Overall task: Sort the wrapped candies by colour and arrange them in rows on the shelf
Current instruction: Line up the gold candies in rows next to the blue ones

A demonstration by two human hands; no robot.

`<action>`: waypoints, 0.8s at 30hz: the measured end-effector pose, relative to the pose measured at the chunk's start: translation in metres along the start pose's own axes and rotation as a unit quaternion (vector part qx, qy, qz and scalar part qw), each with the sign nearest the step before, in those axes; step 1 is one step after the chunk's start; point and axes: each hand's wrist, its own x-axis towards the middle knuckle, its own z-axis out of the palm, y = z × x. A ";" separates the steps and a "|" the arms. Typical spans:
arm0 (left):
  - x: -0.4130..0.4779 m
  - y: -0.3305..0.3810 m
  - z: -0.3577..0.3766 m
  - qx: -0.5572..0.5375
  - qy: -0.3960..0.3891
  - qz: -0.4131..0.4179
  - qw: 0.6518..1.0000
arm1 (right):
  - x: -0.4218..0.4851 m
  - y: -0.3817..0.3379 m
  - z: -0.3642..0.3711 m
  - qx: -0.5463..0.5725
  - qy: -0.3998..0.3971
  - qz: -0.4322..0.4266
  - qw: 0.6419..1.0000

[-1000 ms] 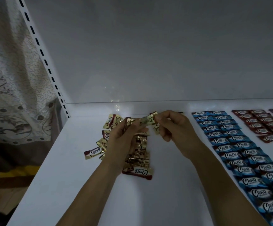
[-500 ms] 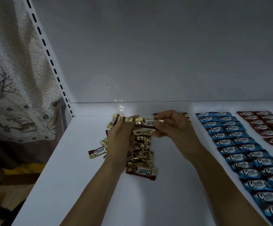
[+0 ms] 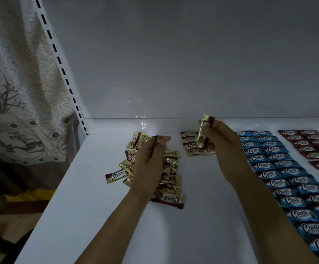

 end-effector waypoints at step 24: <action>0.003 -0.006 -0.007 0.093 0.058 0.108 0.988 | -0.039 0.045 -0.014 -0.587 -0.069 -0.242 0.770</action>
